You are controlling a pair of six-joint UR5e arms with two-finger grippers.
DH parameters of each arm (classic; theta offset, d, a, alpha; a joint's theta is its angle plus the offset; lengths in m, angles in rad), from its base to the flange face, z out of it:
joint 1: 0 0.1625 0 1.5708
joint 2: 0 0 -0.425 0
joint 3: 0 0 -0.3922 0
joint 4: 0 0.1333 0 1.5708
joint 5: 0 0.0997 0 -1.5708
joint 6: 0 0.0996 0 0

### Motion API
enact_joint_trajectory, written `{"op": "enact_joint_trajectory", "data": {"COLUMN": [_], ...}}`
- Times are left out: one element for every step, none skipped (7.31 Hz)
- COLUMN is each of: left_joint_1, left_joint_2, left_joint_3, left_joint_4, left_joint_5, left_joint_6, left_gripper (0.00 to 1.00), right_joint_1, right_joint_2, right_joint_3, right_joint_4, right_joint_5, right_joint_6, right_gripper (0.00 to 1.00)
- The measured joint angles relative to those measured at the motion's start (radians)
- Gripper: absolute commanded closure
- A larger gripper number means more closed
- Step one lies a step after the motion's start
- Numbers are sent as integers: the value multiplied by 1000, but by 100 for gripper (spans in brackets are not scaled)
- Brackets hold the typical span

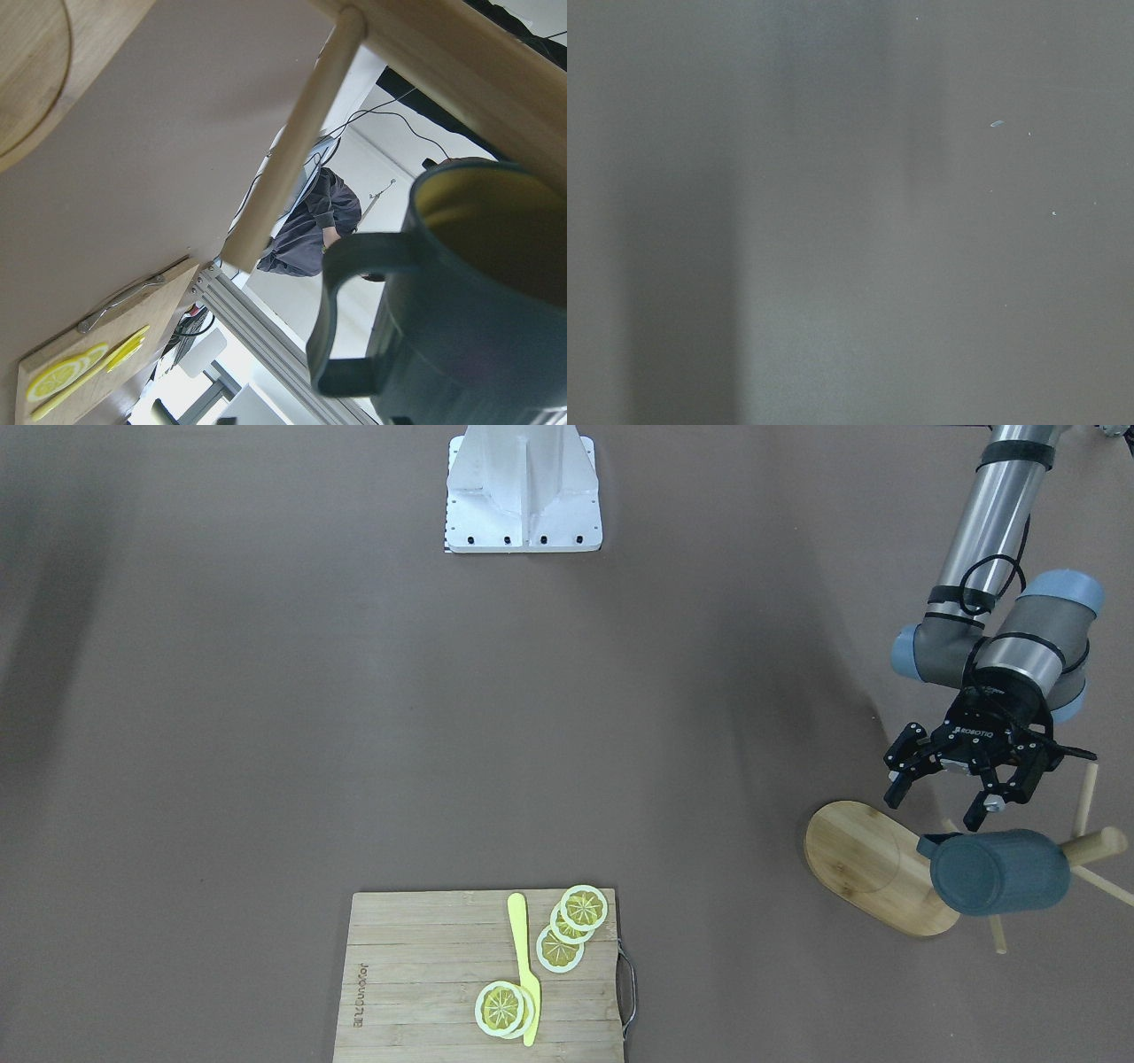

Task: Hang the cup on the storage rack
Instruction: 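Tilt the mug and slide its handle onto a mug-tree peg, then open the left gripper and pull it back from the hanging mug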

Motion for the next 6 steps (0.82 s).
{"op": "enact_joint_trajectory", "data": {"left_joint_1": [2,3,4,4,4,5], "left_joint_2": [6,17,29,41,59,87], "left_joint_3": [-6,-17,-41,-75,-113,-161], "left_joint_4": [-13,-25,-36,-41,-45,-47], "left_joint_5": [-1,-2,-4,-5,-5,-5], "left_joint_6": [2,3,4,5,6,13], "left_gripper": [2,2,2,2,2,2], "right_joint_1": [0,0,0,0,0,0], "right_joint_2": [0,0,0,0,0,-1], "right_joint_3": [0,0,0,0,0,0], "right_joint_4": [0,0,0,0,0,0], "right_joint_5": [0,0,0,0,0,0], "right_joint_6": [0,0,0,0,0,0], "right_gripper": [0,0,0,0,0,0]}}
